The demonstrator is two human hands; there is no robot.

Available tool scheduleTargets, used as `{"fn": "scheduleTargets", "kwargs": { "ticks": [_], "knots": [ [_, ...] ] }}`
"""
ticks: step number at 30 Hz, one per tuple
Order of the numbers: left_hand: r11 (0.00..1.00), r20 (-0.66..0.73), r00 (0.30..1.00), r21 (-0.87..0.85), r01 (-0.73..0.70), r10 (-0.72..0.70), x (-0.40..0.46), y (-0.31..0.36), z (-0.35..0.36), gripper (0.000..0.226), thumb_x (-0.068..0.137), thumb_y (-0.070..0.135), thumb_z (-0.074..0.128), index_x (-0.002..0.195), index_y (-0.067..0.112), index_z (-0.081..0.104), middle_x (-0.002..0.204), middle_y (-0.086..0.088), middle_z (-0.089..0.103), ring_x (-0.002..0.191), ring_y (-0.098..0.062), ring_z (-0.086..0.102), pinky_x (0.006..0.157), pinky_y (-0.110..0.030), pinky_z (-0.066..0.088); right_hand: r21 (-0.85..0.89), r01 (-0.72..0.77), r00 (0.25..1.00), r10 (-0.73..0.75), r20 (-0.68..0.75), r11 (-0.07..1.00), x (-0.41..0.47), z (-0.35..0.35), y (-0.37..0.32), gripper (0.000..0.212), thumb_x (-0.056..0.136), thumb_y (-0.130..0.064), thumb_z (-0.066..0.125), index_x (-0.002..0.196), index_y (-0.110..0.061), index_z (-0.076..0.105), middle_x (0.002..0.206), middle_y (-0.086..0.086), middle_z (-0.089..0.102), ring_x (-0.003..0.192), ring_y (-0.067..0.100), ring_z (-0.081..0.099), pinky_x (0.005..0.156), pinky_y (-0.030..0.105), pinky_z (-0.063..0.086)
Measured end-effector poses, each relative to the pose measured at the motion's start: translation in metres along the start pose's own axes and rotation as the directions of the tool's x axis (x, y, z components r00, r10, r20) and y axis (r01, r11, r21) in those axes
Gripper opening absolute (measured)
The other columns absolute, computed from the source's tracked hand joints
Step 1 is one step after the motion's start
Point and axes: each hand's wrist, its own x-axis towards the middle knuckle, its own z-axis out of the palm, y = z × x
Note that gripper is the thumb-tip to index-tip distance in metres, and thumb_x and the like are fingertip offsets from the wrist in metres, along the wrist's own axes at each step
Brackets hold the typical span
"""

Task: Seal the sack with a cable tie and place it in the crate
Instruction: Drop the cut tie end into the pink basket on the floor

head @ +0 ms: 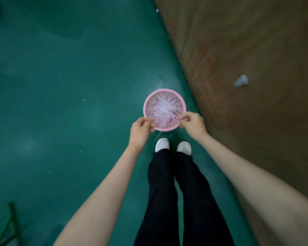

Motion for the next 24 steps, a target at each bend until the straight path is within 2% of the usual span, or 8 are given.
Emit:
{"fn": "scheduleTargets", "kwargs": {
  "ticks": [2,6,9,12,15,20,24],
  "knots": [
    [0.998,0.022,0.999,0.046,-0.045,0.044,-0.037,0.023,-0.009,0.022,0.095,0.009,0.041,0.104,0.01,0.061,0.082,0.0,0.067,0.065,-0.008,0.059,0.063,-0.018,0.044,0.078,0.024,1.0,-0.024,-0.004,0.997,-0.047,-0.025,-0.024,0.019,0.078,-0.002,0.063,0.075,-0.021,0.064,0.062,-0.003,0.064,0.053,0.0,0.059,0.067,0.023,0.05],
    [0.981,0.043,0.985,0.091,-0.169,0.166,-0.123,0.068,-0.028,0.022,0.094,0.007,0.041,0.101,0.012,0.062,0.082,0.0,0.069,0.065,-0.006,0.06,0.06,-0.009,0.043,0.222,0.083,0.994,-0.066,-0.086,0.971,-0.142,-0.079,-0.069,0.02,0.081,0.0,0.061,0.075,-0.019,0.063,0.072,0.008,0.067,0.064,0.018,0.062,0.076,0.033,0.051],
    [0.966,0.066,0.969,0.078,-0.245,0.24,-0.173,0.094,-0.036,0.022,0.093,0.008,0.043,0.097,0.014,0.063,0.082,0.001,0.07,0.066,-0.005,0.062,0.07,-0.018,0.047,0.308,0.13,0.983,-0.082,-0.163,0.943,-0.196,-0.113,-0.087,0.029,0.082,0.003,0.059,0.072,-0.024,0.063,0.07,0.004,0.067,0.065,0.016,0.063,0.077,0.033,0.053],
    [0.942,0.113,0.94,0.064,-0.329,0.321,-0.217,0.114,-0.035,0.022,0.093,0.008,0.045,0.092,0.018,0.065,0.084,-0.001,0.07,0.067,-0.004,0.064,0.08,-0.026,0.051,0.336,0.21,0.956,-0.121,-0.265,0.918,-0.245,-0.144,-0.097,0.026,0.081,0.002,0.06,0.075,-0.024,0.064,0.07,0.002,0.068,0.064,0.012,0.063,0.076,0.031,0.053],
    [0.91,0.182,0.902,0.067,-0.408,0.391,-0.249,0.132,-0.025,0.021,0.094,0.007,0.046,0.09,0.017,0.065,0.082,-0.001,0.069,0.073,-0.009,0.064,0.073,-0.017,0.05,0.329,0.283,0.92,-0.158,-0.36,0.901,-0.284,-0.165,-0.104,0.021,0.082,0.001,0.06,0.081,-0.019,0.065,0.072,0.0,0.068,0.067,0.011,0.063,0.075,0.026,0.052],
    [0.834,0.327,0.801,0.065,-0.549,0.502,-0.293,0.168,0.003,0.019,0.096,0.006,0.046,0.095,0.007,0.064,0.082,-0.004,0.067,0.069,-0.007,0.059,0.06,-0.01,0.046,0.286,0.366,0.808,-0.151,-0.569,0.885,-0.336,-0.197,-0.099,0.013,0.085,-0.004,0.062,0.088,-0.016,0.066,0.08,-0.002,0.069,0.079,0.015,0.066,0.079,0.024,0.051],
    [0.699,0.473,0.655,0.109,-0.707,0.589,-0.315,0.191,0.035,0.017,0.095,0.009,0.048,0.093,0.013,0.065,0.078,0.004,0.068,0.074,-0.006,0.063,0.07,-0.01,0.047,0.202,0.408,0.651,-0.128,-0.748,0.89,-0.371,-0.22,-0.081,0.012,0.086,-0.003,0.061,0.091,-0.013,0.065,0.083,-0.005,0.067,0.08,0.01,0.062,0.074,0.012,0.045]
  ]
}}
